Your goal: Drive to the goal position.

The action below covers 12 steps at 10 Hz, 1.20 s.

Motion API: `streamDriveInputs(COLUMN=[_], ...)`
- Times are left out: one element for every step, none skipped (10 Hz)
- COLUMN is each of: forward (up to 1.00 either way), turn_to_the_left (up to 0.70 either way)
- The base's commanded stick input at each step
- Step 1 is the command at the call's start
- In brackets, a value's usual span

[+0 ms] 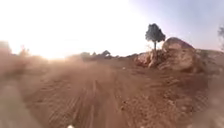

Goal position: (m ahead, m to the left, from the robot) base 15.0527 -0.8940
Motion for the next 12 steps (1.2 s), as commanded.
streamDriveInputs(forward=[0.70, 0.70, 0.70, 0.70, 0.70, 0.70, 0.70, 0.70, 0.70, 0.70, 0.70, 0.70], turn_to_the_left=[0.00, 0.00, 0.12, 0.35, 0.35, 0.35, 0.35, 0.35, 0.06, 0.00, 0.00, 0.00])
